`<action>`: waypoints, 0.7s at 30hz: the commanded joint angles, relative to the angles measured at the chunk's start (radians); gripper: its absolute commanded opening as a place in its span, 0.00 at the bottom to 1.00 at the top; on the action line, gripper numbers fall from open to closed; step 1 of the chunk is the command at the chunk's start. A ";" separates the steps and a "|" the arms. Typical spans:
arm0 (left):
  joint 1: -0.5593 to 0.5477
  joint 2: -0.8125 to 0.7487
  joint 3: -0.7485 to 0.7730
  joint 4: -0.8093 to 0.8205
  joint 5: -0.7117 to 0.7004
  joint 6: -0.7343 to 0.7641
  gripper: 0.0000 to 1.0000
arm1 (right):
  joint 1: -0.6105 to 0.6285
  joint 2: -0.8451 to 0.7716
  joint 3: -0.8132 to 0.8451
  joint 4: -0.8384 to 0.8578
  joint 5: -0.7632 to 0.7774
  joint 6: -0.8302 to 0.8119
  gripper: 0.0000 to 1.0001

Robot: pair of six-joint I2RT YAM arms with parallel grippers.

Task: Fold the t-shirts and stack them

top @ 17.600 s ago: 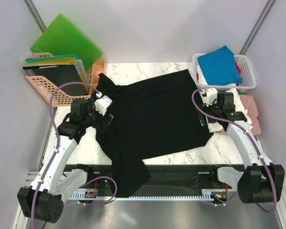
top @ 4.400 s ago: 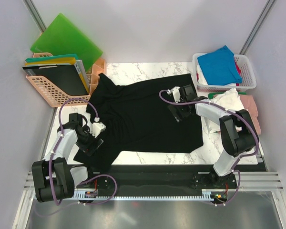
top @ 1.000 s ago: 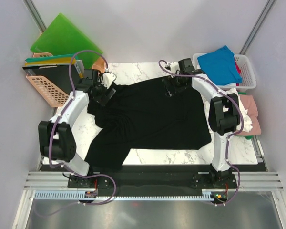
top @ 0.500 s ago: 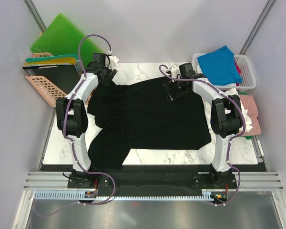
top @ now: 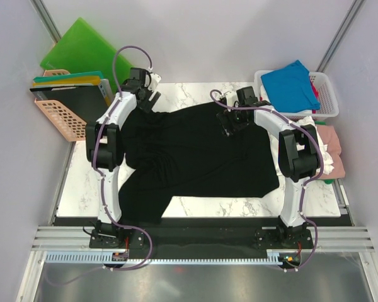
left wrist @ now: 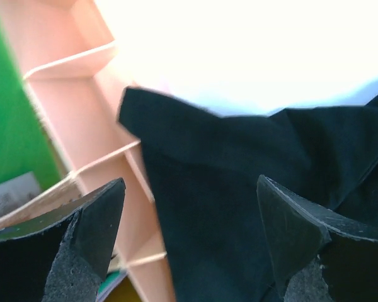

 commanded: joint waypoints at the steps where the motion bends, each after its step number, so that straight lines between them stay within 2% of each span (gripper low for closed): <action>1: -0.018 0.069 0.112 -0.044 0.034 0.028 0.92 | 0.002 -0.032 -0.033 0.040 0.001 -0.001 0.95; 5: -0.035 0.158 0.200 -0.097 0.083 0.051 0.90 | 0.002 -0.043 -0.074 0.049 0.024 -0.009 0.95; 11: -0.055 0.250 0.237 -0.115 0.088 0.098 0.88 | 0.002 -0.061 -0.117 0.065 0.027 -0.004 0.95; 16: -0.058 0.296 0.266 -0.118 0.065 0.129 0.73 | 0.002 -0.069 -0.130 0.069 0.026 -0.001 0.95; 18: -0.057 0.315 0.277 -0.118 0.048 0.137 0.72 | 0.000 -0.072 -0.142 0.078 0.021 0.000 0.95; 21: -0.058 0.341 0.315 -0.118 0.016 0.140 0.89 | 0.000 -0.073 -0.159 0.086 0.012 0.010 0.95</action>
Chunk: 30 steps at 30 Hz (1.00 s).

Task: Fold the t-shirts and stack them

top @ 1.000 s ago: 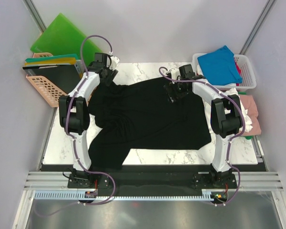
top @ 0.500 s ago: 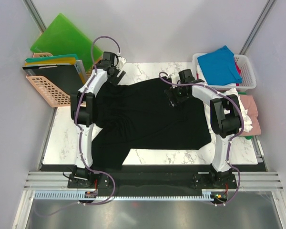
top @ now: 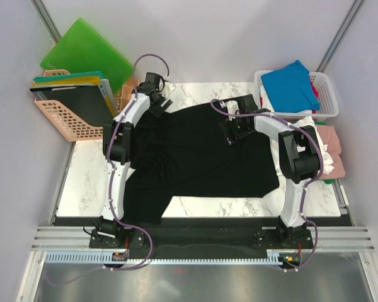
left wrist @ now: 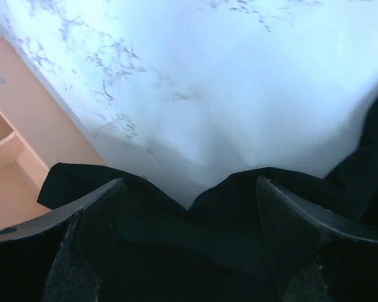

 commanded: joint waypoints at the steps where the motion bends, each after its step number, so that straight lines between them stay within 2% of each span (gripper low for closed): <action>1: 0.002 0.071 0.059 -0.018 -0.040 0.044 0.93 | 0.002 -0.054 -0.023 0.041 -0.021 0.011 0.95; 9: -0.006 0.166 0.197 -0.015 -0.074 0.041 0.98 | 0.017 -0.105 -0.086 0.113 0.010 -0.023 0.93; 13: -0.025 0.192 0.206 0.015 -0.103 0.035 0.99 | 0.020 -0.132 -0.133 0.141 0.020 -0.018 0.93; 15: -0.035 0.189 0.200 0.046 -0.109 0.004 1.00 | 0.020 -0.169 -0.178 0.216 0.026 -0.026 0.93; 19: -0.038 0.139 0.183 0.129 -0.100 -0.063 1.00 | 0.039 -0.223 -0.270 0.305 0.040 -0.057 0.93; 25: -0.044 0.080 0.182 0.235 -0.155 -0.066 1.00 | 0.066 -0.209 -0.264 0.296 0.026 -0.046 0.93; 30: -0.042 -0.050 0.043 0.345 -0.154 -0.114 1.00 | 0.085 -0.255 -0.310 0.345 0.005 -0.057 0.93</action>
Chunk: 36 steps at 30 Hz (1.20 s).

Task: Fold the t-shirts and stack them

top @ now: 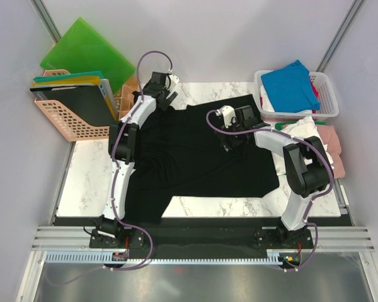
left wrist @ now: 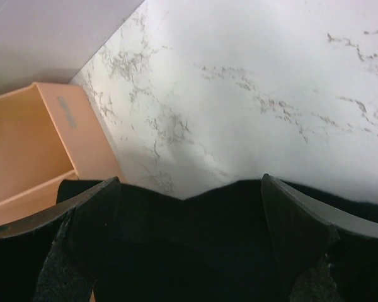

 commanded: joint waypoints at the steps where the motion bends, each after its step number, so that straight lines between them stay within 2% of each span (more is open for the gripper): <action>1: -0.002 -0.187 -0.063 0.118 -0.015 -0.067 1.00 | 0.013 -0.078 -0.053 0.077 -0.016 -0.024 0.94; 4: -0.002 -0.294 -0.093 0.102 0.011 -0.081 1.00 | 0.039 -0.119 -0.062 0.103 -0.014 -0.037 0.95; 8: -0.002 -0.446 -0.164 0.052 0.043 -0.082 1.00 | 0.082 -0.109 -0.013 0.034 -0.063 -0.030 0.98; 15: 0.021 -0.811 -0.598 0.045 0.085 -0.105 1.00 | 0.248 -0.043 0.123 -0.104 -0.186 -0.014 0.98; 18: 0.096 -0.969 -0.769 0.051 0.132 -0.160 1.00 | 0.332 0.003 0.171 -0.112 -0.196 -0.030 0.97; 19: 0.151 -1.006 -0.812 0.060 0.149 -0.185 1.00 | 0.372 0.041 0.188 -0.117 -0.199 -0.034 0.93; 20: 0.179 -1.040 -0.887 0.069 0.163 -0.193 1.00 | 0.388 0.063 0.206 -0.118 -0.205 -0.030 0.81; 21: 0.205 -1.106 -0.921 0.072 0.177 -0.200 1.00 | 0.401 0.084 0.247 -0.118 -0.206 -0.025 0.62; 24: 0.291 -1.193 -1.044 0.085 0.185 -0.191 1.00 | 0.441 0.180 0.349 -0.127 -0.246 0.013 0.55; 26: 0.309 -1.276 -1.127 0.086 0.165 -0.158 1.00 | 0.467 0.233 0.396 -0.133 -0.287 0.041 0.60; 27: 0.316 -1.302 -1.152 0.086 0.145 -0.150 1.00 | 0.478 0.247 0.438 -0.133 -0.298 0.050 0.66; 30: 0.345 -1.413 -1.253 0.088 0.134 -0.141 1.00 | 0.530 0.292 0.501 -0.132 -0.317 0.068 0.71; 36: 0.395 -1.586 -1.397 0.069 0.135 -0.156 1.00 | 0.630 0.336 0.556 -0.098 -0.317 0.085 0.72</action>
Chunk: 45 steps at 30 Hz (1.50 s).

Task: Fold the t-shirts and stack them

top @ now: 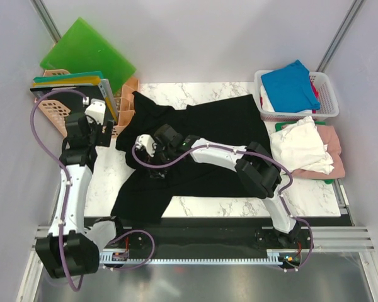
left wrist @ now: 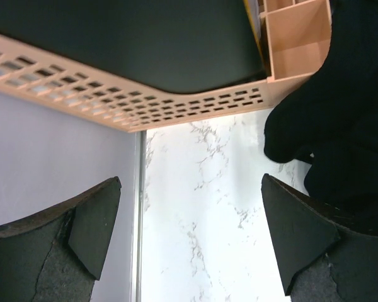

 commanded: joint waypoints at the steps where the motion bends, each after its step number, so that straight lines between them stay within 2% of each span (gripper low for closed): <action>1: 0.017 -0.091 -0.053 0.006 -0.001 -0.022 1.00 | 0.066 0.002 0.045 0.044 -0.047 0.022 0.72; 4: 0.017 -0.174 -0.075 -0.030 0.003 -0.020 1.00 | 0.092 -0.025 0.022 0.079 -0.052 0.046 0.64; 5: 0.017 -0.192 -0.082 -0.037 0.003 -0.016 1.00 | 0.097 -0.028 0.013 0.087 -0.065 0.049 0.54; 7: 0.016 -0.231 -0.092 -0.047 0.000 -0.002 1.00 | 0.107 -0.028 0.004 0.114 -0.071 0.066 0.25; 9: 0.017 -0.234 -0.092 -0.063 -0.006 0.001 1.00 | 0.115 -0.007 0.010 0.127 -0.064 0.074 0.02; 10: 0.017 -0.232 -0.093 -0.066 -0.007 0.001 1.00 | 0.118 0.004 0.017 0.127 -0.062 0.083 0.00; 24: 0.019 -0.212 -0.079 -0.086 0.014 -0.045 1.00 | 0.147 0.257 0.185 0.154 0.014 0.060 0.00; 36: 0.019 -0.175 -0.046 -0.073 -0.038 -0.009 1.00 | 0.273 0.269 0.139 0.131 -0.151 0.009 0.00; 45: 0.020 -0.179 -0.059 -0.072 -0.044 -0.005 1.00 | 0.371 0.254 0.068 0.107 -0.159 -0.072 0.00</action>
